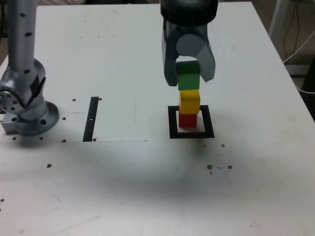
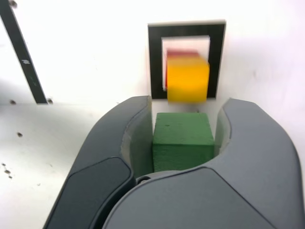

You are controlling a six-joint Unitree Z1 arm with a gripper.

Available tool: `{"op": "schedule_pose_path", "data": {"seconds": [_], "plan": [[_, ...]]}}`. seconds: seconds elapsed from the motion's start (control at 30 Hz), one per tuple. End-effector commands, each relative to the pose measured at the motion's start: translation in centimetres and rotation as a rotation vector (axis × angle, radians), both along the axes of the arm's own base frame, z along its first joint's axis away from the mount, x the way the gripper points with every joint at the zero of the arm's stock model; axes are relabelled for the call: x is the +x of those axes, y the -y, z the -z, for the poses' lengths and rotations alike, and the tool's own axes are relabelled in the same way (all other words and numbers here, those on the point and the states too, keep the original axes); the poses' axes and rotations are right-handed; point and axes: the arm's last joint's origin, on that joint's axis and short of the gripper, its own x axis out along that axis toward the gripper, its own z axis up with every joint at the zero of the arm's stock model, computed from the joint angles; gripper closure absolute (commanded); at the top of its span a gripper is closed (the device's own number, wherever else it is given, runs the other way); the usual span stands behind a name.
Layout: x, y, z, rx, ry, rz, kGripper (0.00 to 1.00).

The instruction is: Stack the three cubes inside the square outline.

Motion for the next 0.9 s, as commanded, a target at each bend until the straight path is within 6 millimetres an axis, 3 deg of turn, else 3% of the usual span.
{"op": "schedule_pose_path", "data": {"seconds": [0.0, 0.4, 0.87], "plan": [[0.3, -0.4, 0.5, 0.004, -0.016, -0.008, 0.74], [2.0, -1.5, 2.9, -0.008, -0.083, -0.019, 0.74], [2.2, -1.7, 3.4, -0.016, -0.101, -0.021, 0.74]]}}
